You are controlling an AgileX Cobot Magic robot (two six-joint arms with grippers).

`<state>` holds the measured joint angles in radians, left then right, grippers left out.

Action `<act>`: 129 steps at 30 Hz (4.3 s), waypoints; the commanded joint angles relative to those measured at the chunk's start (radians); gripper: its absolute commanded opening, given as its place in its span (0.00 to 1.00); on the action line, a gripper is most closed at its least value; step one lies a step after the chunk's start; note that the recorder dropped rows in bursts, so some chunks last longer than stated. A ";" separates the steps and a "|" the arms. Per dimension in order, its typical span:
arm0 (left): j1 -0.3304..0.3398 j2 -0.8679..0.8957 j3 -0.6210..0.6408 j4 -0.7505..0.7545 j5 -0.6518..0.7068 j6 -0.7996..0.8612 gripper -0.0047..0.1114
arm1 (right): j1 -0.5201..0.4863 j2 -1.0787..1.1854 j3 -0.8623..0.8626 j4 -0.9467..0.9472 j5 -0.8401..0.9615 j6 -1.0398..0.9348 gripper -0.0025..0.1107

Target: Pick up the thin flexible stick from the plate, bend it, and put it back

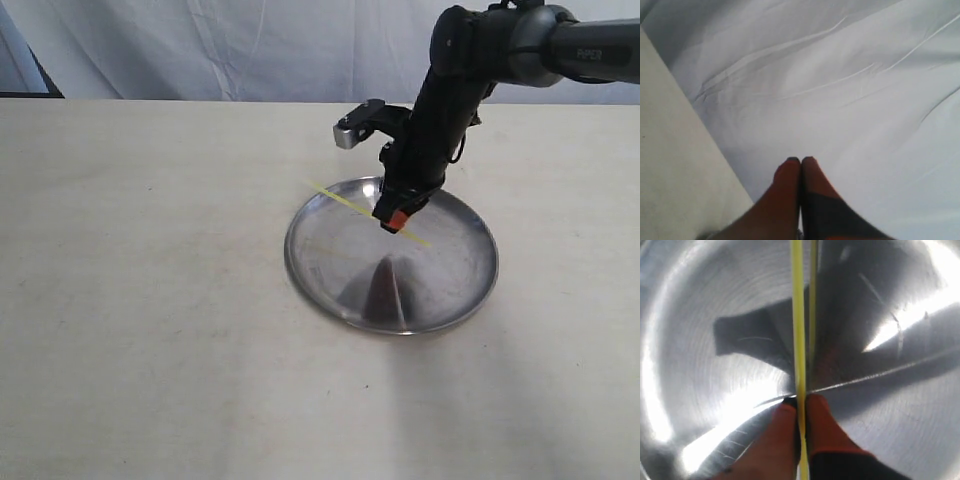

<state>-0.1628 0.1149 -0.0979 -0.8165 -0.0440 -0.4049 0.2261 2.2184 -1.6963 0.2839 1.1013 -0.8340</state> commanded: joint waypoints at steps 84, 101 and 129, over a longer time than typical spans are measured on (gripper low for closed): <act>0.001 1.378 -0.750 -0.928 0.701 1.302 0.04 | 0.166 -0.267 0.005 0.361 0.058 -0.083 0.20; 0.001 1.378 -0.759 -0.928 0.721 1.302 0.04 | 0.166 -0.228 0.021 0.309 0.021 -0.083 0.43; -0.081 1.378 -0.761 -0.928 0.724 1.396 0.04 | 0.166 -0.218 0.048 0.554 -0.118 0.182 0.02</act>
<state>-0.1791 1.4929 -0.8665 -1.7826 0.6296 0.9773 0.3929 2.0114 -1.6371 0.7460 1.0721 -0.7200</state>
